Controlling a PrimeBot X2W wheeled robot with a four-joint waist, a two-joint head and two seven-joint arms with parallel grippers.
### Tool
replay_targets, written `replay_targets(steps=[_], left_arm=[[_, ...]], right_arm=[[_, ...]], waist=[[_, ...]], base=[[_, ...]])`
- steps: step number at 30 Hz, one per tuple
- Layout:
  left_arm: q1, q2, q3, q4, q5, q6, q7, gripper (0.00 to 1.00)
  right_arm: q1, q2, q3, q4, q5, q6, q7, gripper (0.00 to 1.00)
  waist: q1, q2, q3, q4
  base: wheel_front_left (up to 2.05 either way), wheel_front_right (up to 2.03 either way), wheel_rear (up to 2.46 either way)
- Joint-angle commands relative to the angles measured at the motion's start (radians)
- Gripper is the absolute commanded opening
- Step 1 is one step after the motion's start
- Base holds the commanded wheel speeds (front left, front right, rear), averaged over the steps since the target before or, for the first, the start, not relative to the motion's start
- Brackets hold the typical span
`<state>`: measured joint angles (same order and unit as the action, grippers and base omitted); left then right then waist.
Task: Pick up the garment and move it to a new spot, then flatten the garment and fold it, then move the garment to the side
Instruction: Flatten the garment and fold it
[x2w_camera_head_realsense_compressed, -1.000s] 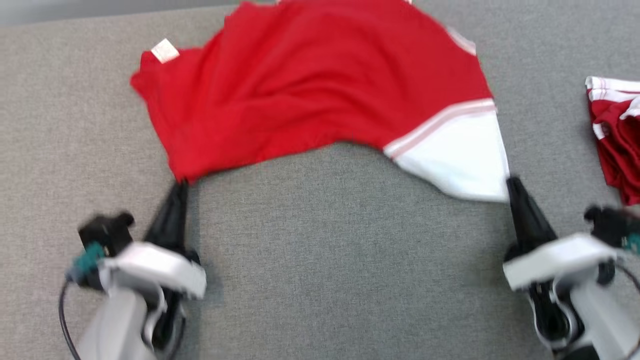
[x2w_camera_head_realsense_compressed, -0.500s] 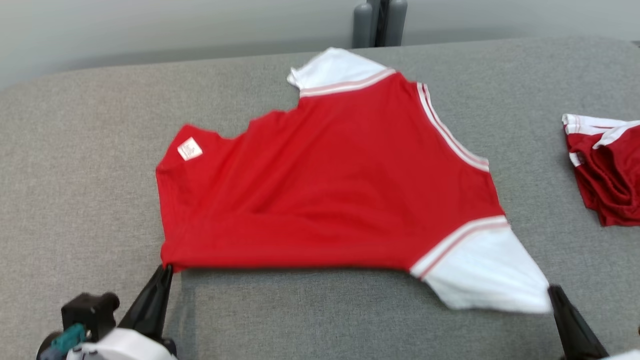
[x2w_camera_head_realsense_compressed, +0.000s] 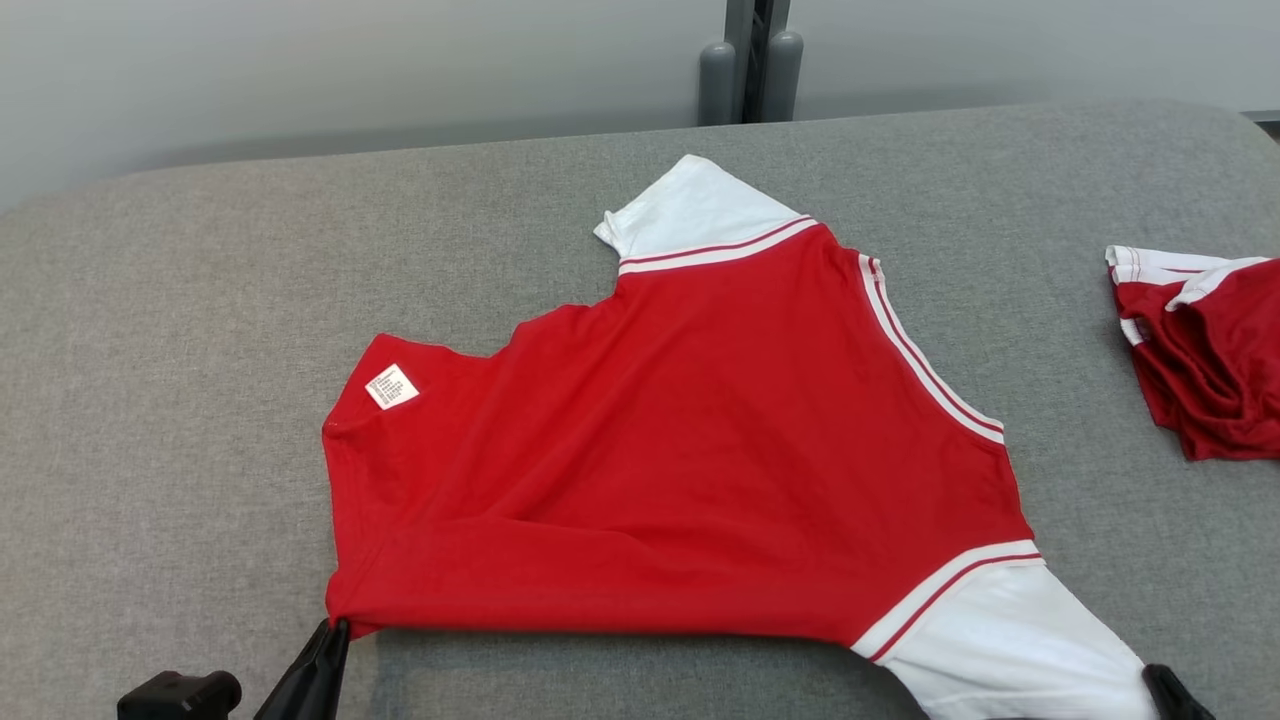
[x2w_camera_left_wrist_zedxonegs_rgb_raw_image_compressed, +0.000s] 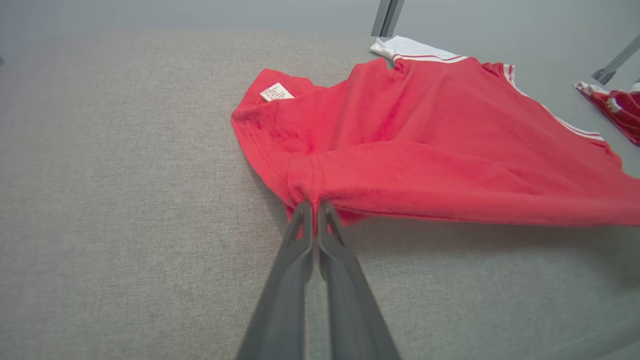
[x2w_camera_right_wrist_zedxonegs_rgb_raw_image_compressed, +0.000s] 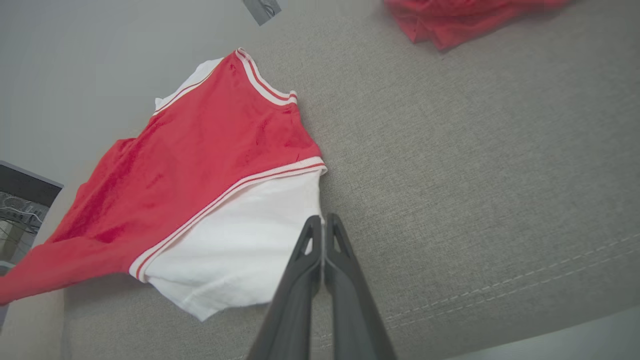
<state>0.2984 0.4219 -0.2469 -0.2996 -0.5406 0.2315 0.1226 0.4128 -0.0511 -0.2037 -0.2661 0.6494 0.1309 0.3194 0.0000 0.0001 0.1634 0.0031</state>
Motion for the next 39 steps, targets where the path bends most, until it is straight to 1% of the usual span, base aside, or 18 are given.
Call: replay_targets(steps=[1,6,8,13,18,22,25,30,35,39], left_arm=[[-0.004,0.004,0.005,-0.007,0.006,0.008,-0.001,0.0],[-0.032,0.016,-0.003,-0.024,0.009,-0.002,0.017,0.0],[-0.048,0.016,-0.005,-0.033,0.003,-0.008,0.024,0.0],[-0.082,0.028,-0.007,-0.046,0.01,-0.015,0.039,0.0],[-0.092,0.028,-0.01,-0.053,0.013,-0.013,0.037,0.0],[-0.078,0.023,-0.036,-0.036,-0.002,-0.027,0.056,0.0],[-0.068,0.015,-0.057,-0.015,-0.018,-0.038,0.071,0.0],[-0.098,0.01,-0.052,-0.005,-0.037,-0.046,0.072,0.0],[-0.137,0.03,-0.03,0.004,-0.043,-0.043,0.092,0.0],[-0.146,0.044,-0.009,-0.001,-0.054,-0.034,0.106,0.0]], right_arm=[[-0.017,-0.002,-0.009,-0.009,0.008,0.0,-0.003,0.0],[-0.069,-0.002,-0.025,-0.039,0.015,0.0,0.003,0.0],[-0.099,-0.002,-0.027,-0.051,0.037,0.0,0.006,0.0],[-0.188,-0.002,-0.024,-0.085,0.022,0.0,0.015,0.0],[-0.226,-0.002,-0.033,-0.078,0.008,0.0,0.029,0.0],[-0.219,-0.002,-0.03,-0.054,0.008,0.0,0.028,0.0],[-0.206,-0.002,-0.027,-0.037,0.022,0.0,0.006,0.0],[-0.242,-0.002,0.001,-0.026,0.028,0.0,-0.029,0.0],[-0.382,-0.002,0.055,0.025,-0.006,0.0,-0.014,0.0],[-0.534,-0.024,0.091,0.132,-0.027,0.0,0.001,0.0]], waist=[[0.0,-0.0001,0.002,0.002],[0.0,-0.0001,0.016,0.008],[0.0,-0.0001,0.023,0.011],[0.0,-0.0001,0.041,0.018],[0.0,-0.0001,0.047,0.028],[0.0,-0.0001,0.05,0.035],[0.0,-0.0001,0.052,0.035],[0.0,-0.0001,0.052,0.03],[0.0,-0.0001,0.068,0.016],[0.0,-0.0001,0.097,0.017]], base=[[0.0,0.0,0.0],[0.0,0.0,0.0],[0.0,0.0,0.0],[0.0,0.0,0.0],[0.0,0.0,0.0],[0.0,0.0,0.0],[0.0,0.0,0.0],[0.0,0.0,0.0],[0.0,0.0,0.0],[0.0,0.0,0.0]])
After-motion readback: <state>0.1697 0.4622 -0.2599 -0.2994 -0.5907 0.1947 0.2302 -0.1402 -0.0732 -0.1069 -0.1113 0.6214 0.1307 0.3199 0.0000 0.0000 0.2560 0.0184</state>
